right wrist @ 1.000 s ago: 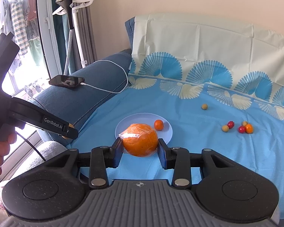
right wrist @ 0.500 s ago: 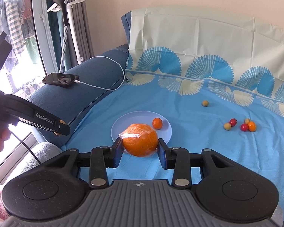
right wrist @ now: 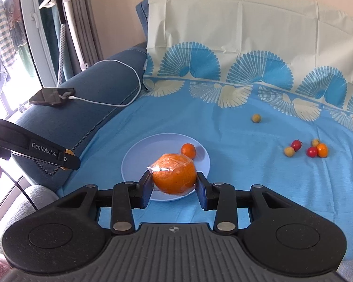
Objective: Organize fruits
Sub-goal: 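Carry the bagged orange and the longan toward the plate, then open both grippers to release the orange and longan onto the plate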
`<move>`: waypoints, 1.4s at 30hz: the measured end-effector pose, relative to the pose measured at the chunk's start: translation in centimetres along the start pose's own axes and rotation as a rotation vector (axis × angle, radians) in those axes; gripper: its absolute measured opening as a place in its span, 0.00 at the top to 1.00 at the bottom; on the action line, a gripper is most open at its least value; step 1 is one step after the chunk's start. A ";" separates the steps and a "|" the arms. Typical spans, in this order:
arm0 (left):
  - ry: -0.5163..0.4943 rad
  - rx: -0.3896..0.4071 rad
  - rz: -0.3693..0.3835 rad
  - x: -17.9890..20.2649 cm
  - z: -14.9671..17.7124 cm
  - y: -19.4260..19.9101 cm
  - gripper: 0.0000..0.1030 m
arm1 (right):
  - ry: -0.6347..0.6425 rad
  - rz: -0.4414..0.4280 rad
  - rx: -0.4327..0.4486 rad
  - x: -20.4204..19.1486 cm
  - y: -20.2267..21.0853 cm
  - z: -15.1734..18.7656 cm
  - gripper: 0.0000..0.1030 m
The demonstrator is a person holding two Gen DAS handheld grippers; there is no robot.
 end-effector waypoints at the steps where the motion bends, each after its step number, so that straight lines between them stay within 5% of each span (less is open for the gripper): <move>1: -0.001 -0.007 0.002 0.1 -0.1 -0.7 0.73 | -0.001 0.001 -0.007 0.1 -0.6 0.0 0.61; 15: -0.036 -0.080 -0.036 1.3 -1.5 -11.0 0.73 | 0.001 0.030 -0.109 1.5 -9.3 1.7 0.61; 29: -0.070 -0.131 -0.062 2.0 -1.2 -16.4 0.73 | 0.027 0.018 -0.176 1.6 -15.7 2.9 0.61; 34: -0.108 -0.092 -0.080 2.2 -1.6 -17.1 0.73 | 0.043 0.017 -0.196 1.5 -17.0 3.4 0.61; 36: -0.122 -0.085 -0.056 2.4 -1.9 -17.2 0.66 | 0.046 0.020 -0.196 1.5 -17.3 3.4 0.60; 38: -0.110 -0.071 -0.029 2.4 -2.3 -16.9 0.18 | 0.039 0.019 -0.194 1.5 -17.6 3.2 0.54; 39: -0.096 -0.041 -0.024 2.2 -2.5 -16.3 0.07 | 0.034 0.014 -0.189 1.5 -17.7 2.9 0.44; 42: -0.089 0.026 -0.028 2.0 -3.2 -14.2 0.00 | 0.051 0.032 -0.130 1.5 -16.8 1.9 0.20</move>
Point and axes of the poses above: each gripper's, at about its wrist camera, not at the fingertips, and y roughly against the way its jaws point, x to its right, z to its underside, the point moved 3 cm from there along -y, roughly the way its jaws point, and after that the axes turned 13 degrees about x, right-handed, at the moved point
